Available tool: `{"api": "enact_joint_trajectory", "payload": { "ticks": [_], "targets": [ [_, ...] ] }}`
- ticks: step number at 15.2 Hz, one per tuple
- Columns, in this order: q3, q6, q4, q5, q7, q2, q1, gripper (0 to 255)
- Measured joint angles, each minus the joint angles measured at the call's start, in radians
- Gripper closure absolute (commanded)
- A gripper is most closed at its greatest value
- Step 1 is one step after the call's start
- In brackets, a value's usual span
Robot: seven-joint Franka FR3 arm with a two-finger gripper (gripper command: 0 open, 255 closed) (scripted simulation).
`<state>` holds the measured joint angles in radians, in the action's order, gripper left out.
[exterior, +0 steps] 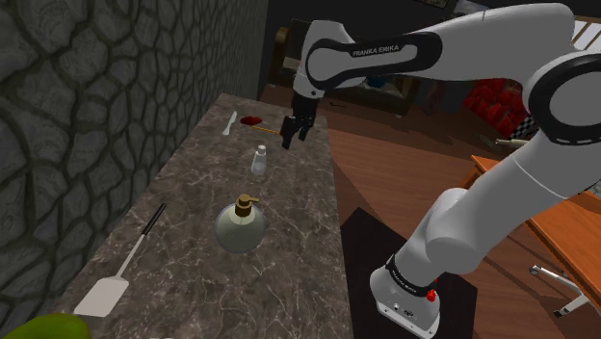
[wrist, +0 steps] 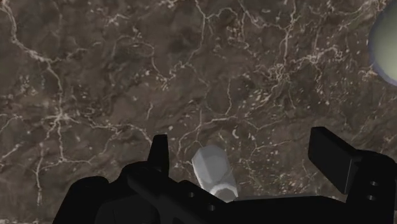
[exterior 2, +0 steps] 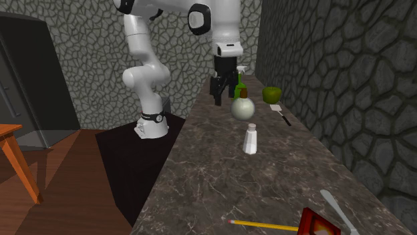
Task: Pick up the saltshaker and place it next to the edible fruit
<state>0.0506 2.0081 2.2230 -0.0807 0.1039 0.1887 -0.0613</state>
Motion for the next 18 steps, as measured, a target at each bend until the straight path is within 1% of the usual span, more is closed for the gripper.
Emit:
{"api": "enact_joint_trajectory", "payload": {
  "ticks": [3,6,8,9,15,18],
  "targets": [
    [0.002,0.055,-0.073,-0.006,0.031,-0.119,-0.003,0],
    [-0.003,0.069,-0.172,-0.010,0.048,-0.223,-0.009,0],
    [-0.007,0.094,-0.232,-0.013,0.060,-0.301,-0.013,0],
    [-0.009,0.104,-0.246,-0.014,0.062,-0.324,-0.014,0],
    [-0.014,0.171,-0.232,-0.020,0.065,-0.374,-0.019,0],
    [-0.015,0.188,-0.226,-0.021,0.066,-0.385,-0.019,0]
  ]
}}
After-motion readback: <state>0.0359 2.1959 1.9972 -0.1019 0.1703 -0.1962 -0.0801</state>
